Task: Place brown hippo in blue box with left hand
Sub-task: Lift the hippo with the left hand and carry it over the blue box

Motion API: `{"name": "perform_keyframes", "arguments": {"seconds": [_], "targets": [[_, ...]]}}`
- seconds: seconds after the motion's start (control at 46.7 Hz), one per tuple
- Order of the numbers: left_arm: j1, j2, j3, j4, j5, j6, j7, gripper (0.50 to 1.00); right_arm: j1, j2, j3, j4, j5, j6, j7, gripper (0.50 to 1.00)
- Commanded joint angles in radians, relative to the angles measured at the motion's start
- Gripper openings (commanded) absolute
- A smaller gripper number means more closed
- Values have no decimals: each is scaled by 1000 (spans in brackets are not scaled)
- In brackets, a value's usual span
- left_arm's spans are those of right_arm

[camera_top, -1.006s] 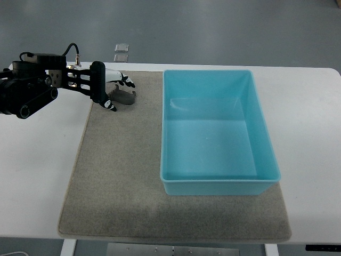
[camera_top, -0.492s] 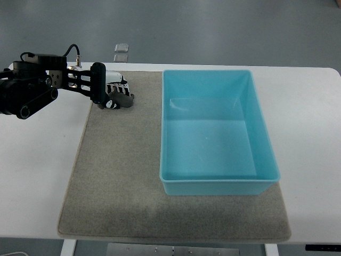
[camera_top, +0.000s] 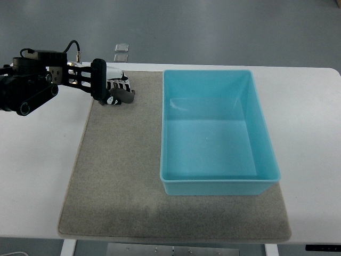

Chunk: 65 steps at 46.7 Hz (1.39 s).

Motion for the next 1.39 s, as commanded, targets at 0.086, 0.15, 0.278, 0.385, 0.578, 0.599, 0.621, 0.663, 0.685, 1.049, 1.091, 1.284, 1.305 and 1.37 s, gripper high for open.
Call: {"name": "perform_keyframes", "arguments": {"seconds": [0.086, 0.15, 0.278, 0.385, 0.578, 0.599, 0.621, 0.663, 0.685, 1.049, 1.091, 1.284, 1.305, 1.37], "targets": [[-37, -1, -20, 0, -15, 10, 4, 500, 0, 0, 0, 0, 0, 0, 0, 936], [-46, -3, -43, -5, -15, 10, 6, 500, 0, 0, 0, 0, 0, 0, 0, 936], [-82, -9, -64, -8, -15, 10, 4, 500, 0, 0, 0, 0, 0, 0, 0, 936], [-106, -14, -66, -13, -15, 10, 4, 500, 0, 0, 0, 1, 0, 0, 0, 936], [-138, -15, -66, -71, -12, 13, 4, 500, 0, 0, 0, 1, 0, 0, 0, 936], [-141, -15, -66, -80, -12, 13, 4, 500, 0, 0, 0, 0, 0, 0, 0, 936], [-146, -15, -66, -91, -12, 12, 4, 500, 0, 0, 0, 0, 0, 0, 0, 936], [-152, -15, -67, -114, -12, 15, 4, 500, 0, 0, 0, 0, 0, 0, 0, 936], [-154, -15, -67, -126, -12, 15, 4, 500, 0, 0, 0, 0, 0, 0, 0, 936], [-152, -31, -126, -254, -10, 16, 6, 500, 0, 0, 0, 1, 0, 0, 0, 936], [-152, -37, -132, -264, -10, 18, 4, 500, 0, 0, 0, 0, 0, 0, 0, 936], [-138, -58, -138, -335, -7, 22, 9, 500, 0, 0, 0, 0, 0, 0, 0, 936], [-137, -66, -138, -338, -7, 21, 9, 500, 0, 0, 0, 1, 0, 0, 0, 936], [-132, -90, -138, -338, -6, 21, 10, 500, 0, 0, 0, 0, 0, 0, 0, 936]]}}
